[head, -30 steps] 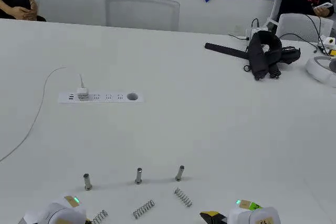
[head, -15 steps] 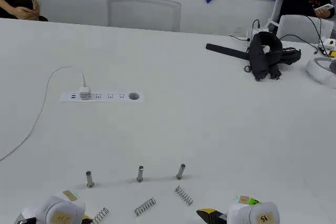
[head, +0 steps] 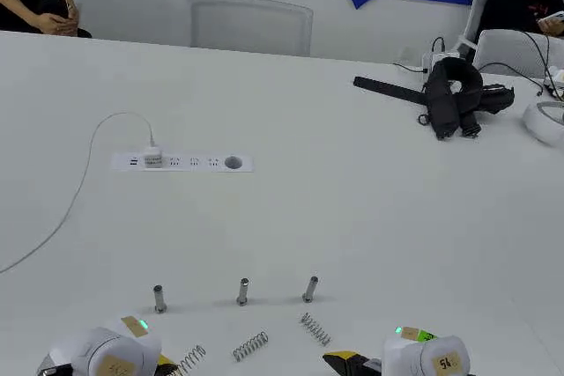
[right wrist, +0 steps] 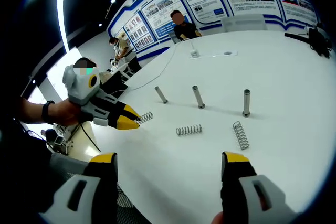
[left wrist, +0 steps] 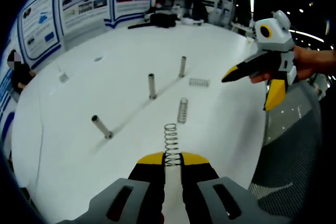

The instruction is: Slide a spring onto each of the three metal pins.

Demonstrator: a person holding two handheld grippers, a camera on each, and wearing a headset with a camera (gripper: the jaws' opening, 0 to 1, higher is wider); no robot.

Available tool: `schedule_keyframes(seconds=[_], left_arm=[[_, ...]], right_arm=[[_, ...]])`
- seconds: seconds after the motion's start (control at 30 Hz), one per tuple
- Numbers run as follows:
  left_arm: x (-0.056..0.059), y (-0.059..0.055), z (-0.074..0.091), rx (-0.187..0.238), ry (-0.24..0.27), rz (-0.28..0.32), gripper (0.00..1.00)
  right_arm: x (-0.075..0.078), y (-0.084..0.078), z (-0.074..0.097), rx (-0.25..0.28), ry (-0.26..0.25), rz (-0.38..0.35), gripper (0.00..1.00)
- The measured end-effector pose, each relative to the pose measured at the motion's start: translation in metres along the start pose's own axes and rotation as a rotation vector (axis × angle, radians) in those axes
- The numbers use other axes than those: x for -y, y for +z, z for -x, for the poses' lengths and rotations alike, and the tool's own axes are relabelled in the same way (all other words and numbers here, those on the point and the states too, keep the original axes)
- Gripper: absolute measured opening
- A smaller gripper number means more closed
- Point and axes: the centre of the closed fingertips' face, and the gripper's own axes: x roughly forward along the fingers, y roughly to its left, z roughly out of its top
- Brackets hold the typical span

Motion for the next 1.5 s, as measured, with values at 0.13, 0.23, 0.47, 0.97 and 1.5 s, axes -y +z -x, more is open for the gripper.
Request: schedule_keyframes(seconds=[0.13, 0.23, 0.47, 0.97, 1.5], left_arm=[[0.011, 0.009, 0.0, 0.013, -0.019, -0.025, 0.1], [0.02, 0.015, 0.0, 0.023, -0.038, -0.043, 0.1], [0.043, 0.025, -0.001, 0.04, -0.081, -0.084, 0.1], [0.073, 0.045, 0.002, 0.073, -0.14, -0.146, 0.1], [0.08, 0.053, 0.004, 0.089, -0.164, -0.191, 0.1]], right_arm=[[-0.004, 0.003, -0.001, 0.01, 0.021, -0.003, 0.78], [-0.007, 0.005, -0.001, 0.02, 0.037, -0.014, 0.74], [-0.013, 0.012, -0.003, 0.049, 0.074, -0.042, 0.66], [-0.026, 0.025, -0.012, 0.088, 0.177, -0.133, 0.43], [-0.037, 0.034, -0.012, 0.108, 0.247, -0.193, 0.2]])
